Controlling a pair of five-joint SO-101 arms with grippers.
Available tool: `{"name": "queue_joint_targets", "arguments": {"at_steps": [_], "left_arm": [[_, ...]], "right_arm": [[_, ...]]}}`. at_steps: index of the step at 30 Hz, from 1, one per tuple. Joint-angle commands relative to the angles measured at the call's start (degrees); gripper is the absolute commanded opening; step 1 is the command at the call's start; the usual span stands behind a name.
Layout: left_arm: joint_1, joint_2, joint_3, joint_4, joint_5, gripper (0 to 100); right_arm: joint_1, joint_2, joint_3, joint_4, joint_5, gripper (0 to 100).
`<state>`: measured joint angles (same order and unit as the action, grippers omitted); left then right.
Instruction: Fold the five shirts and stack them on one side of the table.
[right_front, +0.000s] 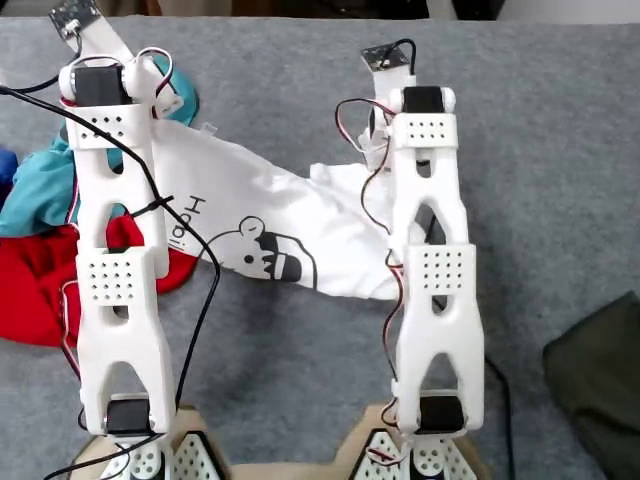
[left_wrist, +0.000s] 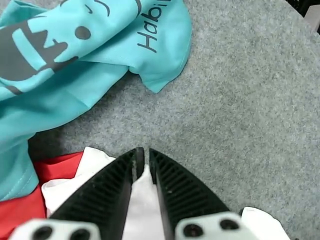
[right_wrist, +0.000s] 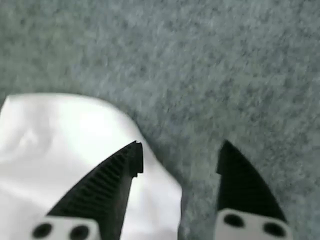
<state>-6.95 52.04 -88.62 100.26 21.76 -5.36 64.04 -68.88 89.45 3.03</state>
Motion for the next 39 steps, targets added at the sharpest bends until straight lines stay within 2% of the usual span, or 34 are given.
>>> {"name": "queue_joint_targets", "arguments": {"at_steps": [1,4,10,13,22,26,31,33,39], "left_arm": [[0.0,-3.3,-0.26,0.53,-0.53,2],[0.0,-3.3,-0.26,0.53,-0.53,2],[0.0,-3.3,-0.26,0.53,-0.53,2],[0.0,-3.3,-0.26,0.53,-0.53,2],[-0.62,-3.3,-0.26,0.62,-1.32,2],[-0.62,-3.3,-0.26,0.62,-2.2,2],[-0.62,-3.3,-0.26,0.62,-2.2,2],[-0.62,-3.3,-0.26,0.62,-2.2,2],[-0.44,-3.3,-0.26,0.62,-2.2,2]], "right_arm": [[-2.51,1.8,0.48,-3.25,-0.79,15.0],[-3.3,3.12,-2.95,0.88,0.0,10.9],[-2.86,4.26,-3.56,7.12,1.32,9.8],[-2.77,4.18,-4.7,8.18,1.67,1.4],[1.45,4.35,-25.8,9.32,4.22,0.9],[4.79,3.91,-25.19,2.73,11.34,0.9],[7.08,10.86,-23.6,-8.62,20.48,1.2],[6.9,12.7,-23.69,-8.35,23.47,3.0],[7.43,13.05,-26.86,-4.57,24.09,21.0]]}}
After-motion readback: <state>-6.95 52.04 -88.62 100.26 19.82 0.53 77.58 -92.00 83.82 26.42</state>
